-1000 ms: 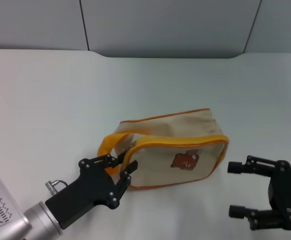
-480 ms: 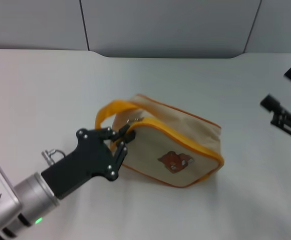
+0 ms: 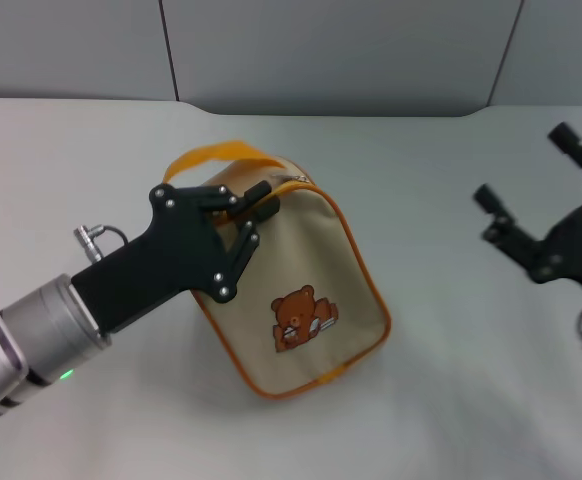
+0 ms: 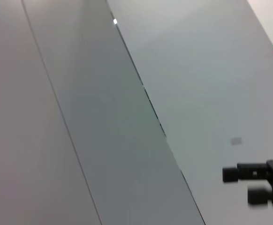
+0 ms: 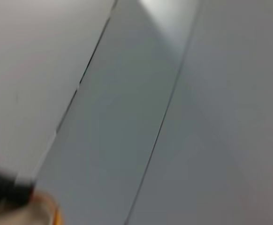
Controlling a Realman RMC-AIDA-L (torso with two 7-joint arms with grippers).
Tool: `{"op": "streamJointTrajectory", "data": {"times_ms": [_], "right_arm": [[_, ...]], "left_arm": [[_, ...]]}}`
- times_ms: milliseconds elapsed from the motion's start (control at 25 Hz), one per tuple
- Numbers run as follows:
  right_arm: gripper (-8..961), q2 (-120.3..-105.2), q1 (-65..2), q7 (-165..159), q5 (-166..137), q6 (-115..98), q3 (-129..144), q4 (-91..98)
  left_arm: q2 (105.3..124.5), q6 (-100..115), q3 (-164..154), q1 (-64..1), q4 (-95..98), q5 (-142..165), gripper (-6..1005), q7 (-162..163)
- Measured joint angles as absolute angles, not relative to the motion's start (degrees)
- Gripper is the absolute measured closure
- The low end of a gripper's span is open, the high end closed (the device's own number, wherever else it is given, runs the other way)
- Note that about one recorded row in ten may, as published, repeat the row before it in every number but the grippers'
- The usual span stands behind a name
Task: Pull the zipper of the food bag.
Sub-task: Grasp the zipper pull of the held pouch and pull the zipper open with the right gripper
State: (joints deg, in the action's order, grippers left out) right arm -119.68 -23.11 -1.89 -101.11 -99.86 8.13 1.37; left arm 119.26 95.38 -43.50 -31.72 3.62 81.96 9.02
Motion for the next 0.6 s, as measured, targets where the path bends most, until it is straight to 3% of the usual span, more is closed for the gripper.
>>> {"op": "streamJointTrajectory", "data": {"times_ms": [160,600], "right_arm": [[114,-119.76,-25.49,20.47,-101.08,-90.84,6.08,-9.63],[114,-119.88,-28.91,29.21,-107.36,-84.06,2.91,-16.47]], "left_arm": [[119.27,94.36,-43.92,-32.75,4.88,81.97,934,8.86],[119.26,93.93,-44.04,-32.86,4.73,81.96,937,7.51]]}}
